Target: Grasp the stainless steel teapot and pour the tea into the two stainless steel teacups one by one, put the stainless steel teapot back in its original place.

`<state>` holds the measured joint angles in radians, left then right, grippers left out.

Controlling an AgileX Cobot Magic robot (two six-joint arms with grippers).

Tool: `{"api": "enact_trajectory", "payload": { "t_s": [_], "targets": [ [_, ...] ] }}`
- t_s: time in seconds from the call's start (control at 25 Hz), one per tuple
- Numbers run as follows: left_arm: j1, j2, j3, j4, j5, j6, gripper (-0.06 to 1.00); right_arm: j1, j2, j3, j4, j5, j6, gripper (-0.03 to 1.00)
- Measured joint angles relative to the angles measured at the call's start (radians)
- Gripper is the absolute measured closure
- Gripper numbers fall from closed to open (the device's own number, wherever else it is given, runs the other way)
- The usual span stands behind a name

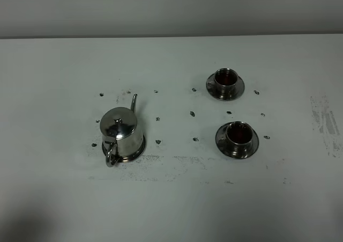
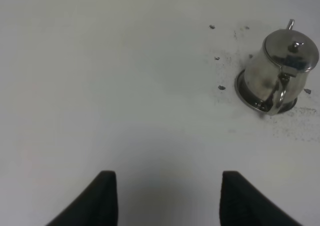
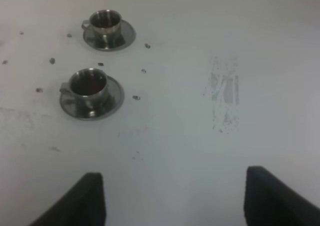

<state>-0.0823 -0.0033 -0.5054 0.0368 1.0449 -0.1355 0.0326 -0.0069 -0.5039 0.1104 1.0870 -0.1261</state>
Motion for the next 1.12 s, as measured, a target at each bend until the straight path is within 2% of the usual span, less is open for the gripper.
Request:
{"api": "enact_trajectory", "payload": {
  "t_s": [0.84, 1.12],
  "targets": [
    [0.000, 0.000, 0.000, 0.000, 0.000, 0.000, 0.49, 0.000, 0.000, 0.000, 0.000, 0.000, 0.000, 0.37],
    [0.050, -0.001, 0.000, 0.000, 0.000, 0.000, 0.49, 0.000, 0.000, 0.000, 0.000, 0.000, -0.001, 0.37]
  ]
}}
